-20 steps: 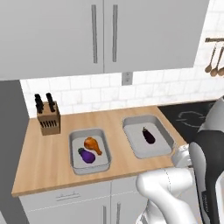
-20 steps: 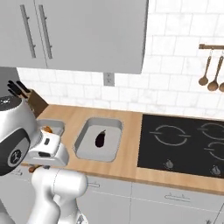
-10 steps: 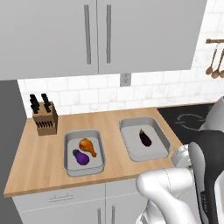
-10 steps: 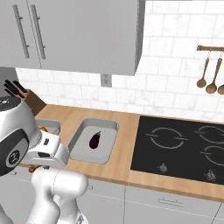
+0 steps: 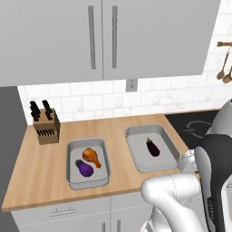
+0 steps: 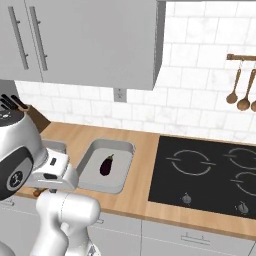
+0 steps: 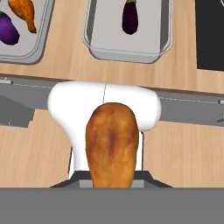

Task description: Place one eggplant and one chicken drumstick in each tupperware on the nearby counter, to pack two identical lunches.

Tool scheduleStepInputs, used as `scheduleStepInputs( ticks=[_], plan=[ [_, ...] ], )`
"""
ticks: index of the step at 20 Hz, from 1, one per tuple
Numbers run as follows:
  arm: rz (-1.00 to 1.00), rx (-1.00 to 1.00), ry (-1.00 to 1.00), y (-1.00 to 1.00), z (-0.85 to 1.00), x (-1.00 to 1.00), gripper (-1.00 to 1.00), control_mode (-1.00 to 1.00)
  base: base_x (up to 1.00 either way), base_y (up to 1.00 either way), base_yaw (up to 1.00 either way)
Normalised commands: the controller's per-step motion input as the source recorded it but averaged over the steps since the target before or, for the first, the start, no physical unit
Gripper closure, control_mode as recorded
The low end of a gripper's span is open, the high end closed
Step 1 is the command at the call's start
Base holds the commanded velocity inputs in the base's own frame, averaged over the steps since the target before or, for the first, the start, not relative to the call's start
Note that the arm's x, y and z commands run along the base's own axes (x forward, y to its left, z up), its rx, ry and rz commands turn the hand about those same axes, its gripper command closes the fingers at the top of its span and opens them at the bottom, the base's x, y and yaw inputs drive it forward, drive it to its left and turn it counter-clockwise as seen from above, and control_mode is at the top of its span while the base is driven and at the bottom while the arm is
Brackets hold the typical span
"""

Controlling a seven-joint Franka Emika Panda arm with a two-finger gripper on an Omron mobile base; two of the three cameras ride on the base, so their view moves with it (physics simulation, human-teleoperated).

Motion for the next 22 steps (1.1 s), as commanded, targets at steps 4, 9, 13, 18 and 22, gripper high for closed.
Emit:
scheduleStepInputs(
  ticks=[4, 9, 13, 18, 22],
  plan=[
    [0.03, 0.00, 0.00, 0.15, 0.00, 0.54, 1.00, -1.00, 0.02, 0.00, 0.00],
    [0.11, 0.00, 0.07, 0.22, 0.00, 1.00, 1.00, -1.00, 0.00, 0.00, 0.00],
    [0.10, 0.00, 0.11, 0.00, -0.17, 1.00, 1.00, -1.00, 0.00, 0.00, 0.00],
    [0.09, 0.00, 0.07, 0.04, -0.46, 1.00, 1.00, -1.00, 0.00, 0.00, 0.00],
    [0.08, -0.04, 0.01, 0.00, -0.88, 0.98, 1.00, -1.00, 0.00, 0.00, 0.00]
  ],
)
